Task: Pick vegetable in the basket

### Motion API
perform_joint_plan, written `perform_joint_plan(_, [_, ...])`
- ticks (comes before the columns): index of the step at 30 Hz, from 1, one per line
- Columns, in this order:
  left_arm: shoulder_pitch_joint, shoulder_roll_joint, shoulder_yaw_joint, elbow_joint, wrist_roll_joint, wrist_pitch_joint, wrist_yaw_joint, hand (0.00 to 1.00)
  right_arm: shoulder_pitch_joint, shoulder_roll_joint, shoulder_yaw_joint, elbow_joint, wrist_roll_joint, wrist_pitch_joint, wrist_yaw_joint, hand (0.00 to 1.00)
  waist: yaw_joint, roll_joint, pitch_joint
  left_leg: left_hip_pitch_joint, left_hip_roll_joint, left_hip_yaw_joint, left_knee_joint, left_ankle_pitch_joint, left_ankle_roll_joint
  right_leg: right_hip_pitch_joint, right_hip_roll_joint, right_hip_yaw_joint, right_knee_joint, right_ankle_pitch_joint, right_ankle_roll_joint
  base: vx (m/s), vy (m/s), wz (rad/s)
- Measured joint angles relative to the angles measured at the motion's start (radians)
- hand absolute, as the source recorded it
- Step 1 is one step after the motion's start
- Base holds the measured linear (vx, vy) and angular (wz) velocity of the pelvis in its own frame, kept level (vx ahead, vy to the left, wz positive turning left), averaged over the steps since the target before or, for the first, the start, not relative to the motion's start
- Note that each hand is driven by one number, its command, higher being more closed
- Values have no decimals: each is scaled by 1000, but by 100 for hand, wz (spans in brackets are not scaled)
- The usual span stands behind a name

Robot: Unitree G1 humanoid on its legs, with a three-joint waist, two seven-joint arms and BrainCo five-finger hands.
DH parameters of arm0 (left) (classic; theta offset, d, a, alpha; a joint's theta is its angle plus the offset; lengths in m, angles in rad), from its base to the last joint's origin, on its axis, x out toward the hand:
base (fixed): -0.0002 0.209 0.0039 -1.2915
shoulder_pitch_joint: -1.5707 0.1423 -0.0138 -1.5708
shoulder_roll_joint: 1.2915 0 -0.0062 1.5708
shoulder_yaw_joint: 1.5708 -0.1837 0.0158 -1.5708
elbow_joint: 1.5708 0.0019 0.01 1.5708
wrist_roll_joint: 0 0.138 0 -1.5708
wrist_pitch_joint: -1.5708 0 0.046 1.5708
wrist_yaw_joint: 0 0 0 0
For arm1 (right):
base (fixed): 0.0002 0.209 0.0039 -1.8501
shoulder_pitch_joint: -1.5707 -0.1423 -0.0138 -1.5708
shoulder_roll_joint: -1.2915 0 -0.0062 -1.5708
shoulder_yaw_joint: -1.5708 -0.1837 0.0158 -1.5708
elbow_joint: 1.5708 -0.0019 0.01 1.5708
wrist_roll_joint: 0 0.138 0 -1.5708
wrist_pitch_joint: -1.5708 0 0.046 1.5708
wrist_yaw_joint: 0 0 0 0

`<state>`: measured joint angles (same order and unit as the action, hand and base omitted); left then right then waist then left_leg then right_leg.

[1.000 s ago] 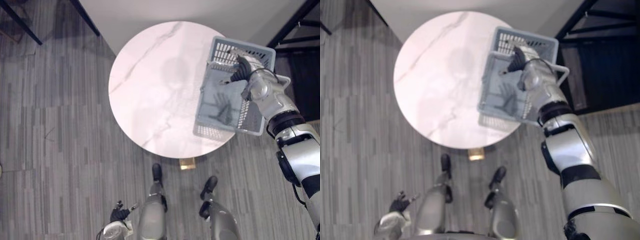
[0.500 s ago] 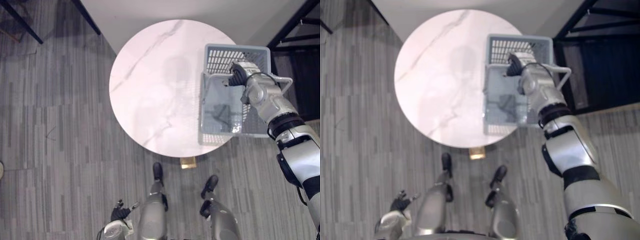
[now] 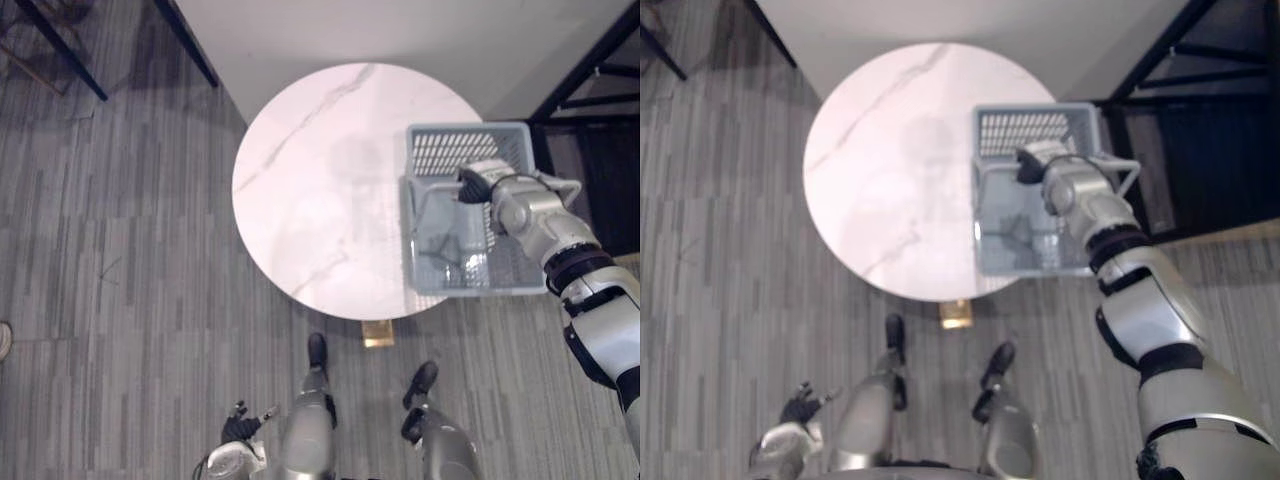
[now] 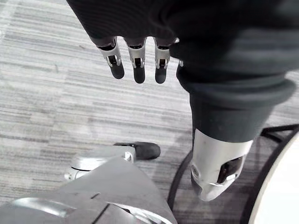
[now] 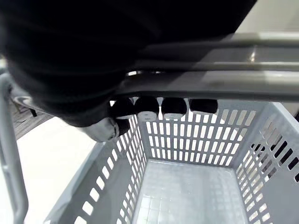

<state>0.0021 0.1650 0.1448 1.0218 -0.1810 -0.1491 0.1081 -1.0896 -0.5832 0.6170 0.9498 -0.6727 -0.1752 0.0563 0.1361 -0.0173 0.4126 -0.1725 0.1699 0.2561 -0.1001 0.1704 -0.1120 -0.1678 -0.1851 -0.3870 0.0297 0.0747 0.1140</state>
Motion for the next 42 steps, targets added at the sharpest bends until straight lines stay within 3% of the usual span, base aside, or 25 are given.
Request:
perform_joint_plan(3, [1, 5, 4, 3, 12, 7, -4, 0, 50, -1, 38, -80, 1, -14, 29, 100, -23, -11, -10, 23, 7, 11, -3, -1, -1, 23, 10, 12, -16, 1, 0, -23, -16, -15])
perform_joint_plan(7, [13, 15, 9, 14, 48, 19, -6, 0, 160, -28, 85, -254, 10, -61, 68, 100, -47, -50, -100, 52, 27, 48, -2, -9, -12, 40, 32, 45, -49, 15, -10, 47, -35, -25])
perform_joint_plan(11, [17, 17, 2, 14, 70, 23, -7, 0, 223, -82, 118, -366, 46, -94, 100, 100, -75, -68, -179, 62, 36, 68, 0, -13, -17, 43, 43, 64, -65, 22, -13, 64, -33, -19])
perform_joint_plan(18, [62, 16, -26, 25, 117, 27, -10, 0, 398, -250, 107, -573, 87, -115, 108, 100, -105, -66, -254, 114, 37, 114, -3, -28, -24, 70, 51, 109, -83, 30, -9, 13, -6, -18])
perform_joint_plan(28, [115, 13, -44, 45, 168, 29, -30, 0, 803, -356, -75, -741, 142, -166, 137, 100, -139, -54, -310, 161, 26, 173, -3, -51, -28, 73, 44, 172, -82, 36, 0, 14, 5, -17])
perform_joint_plan(31, [130, 11, -61, 53, 183, 30, -36, 0, 920, -378, -159, -745, 137, -165, 135, 100, -162, -40, -321, 161, 14, 178, -3, -57, -26, 71, 33, 179, -82, 37, 7, 12, 13, -5])
perform_joint_plan(34, [139, 4, -67, 53, 204, 30, -39, 0, 1017, -385, -259, -732, 127, -165, 123, 100, -163, -29, -329, 177, 10, 198, -3, -66, -29, 72, 31, 198, -82, 39, 9, 19, 10, -15])
perform_joint_plan(42, [156, -6, -74, 54, 206, 30, -46, 0, 1145, -363, -351, -576, 41, -163, 66, 100, -176, -9, -356, 183, -10, 198, -3, -74, -21, 78, 11, 200, -82, 37, 7, 4, 1, -1])
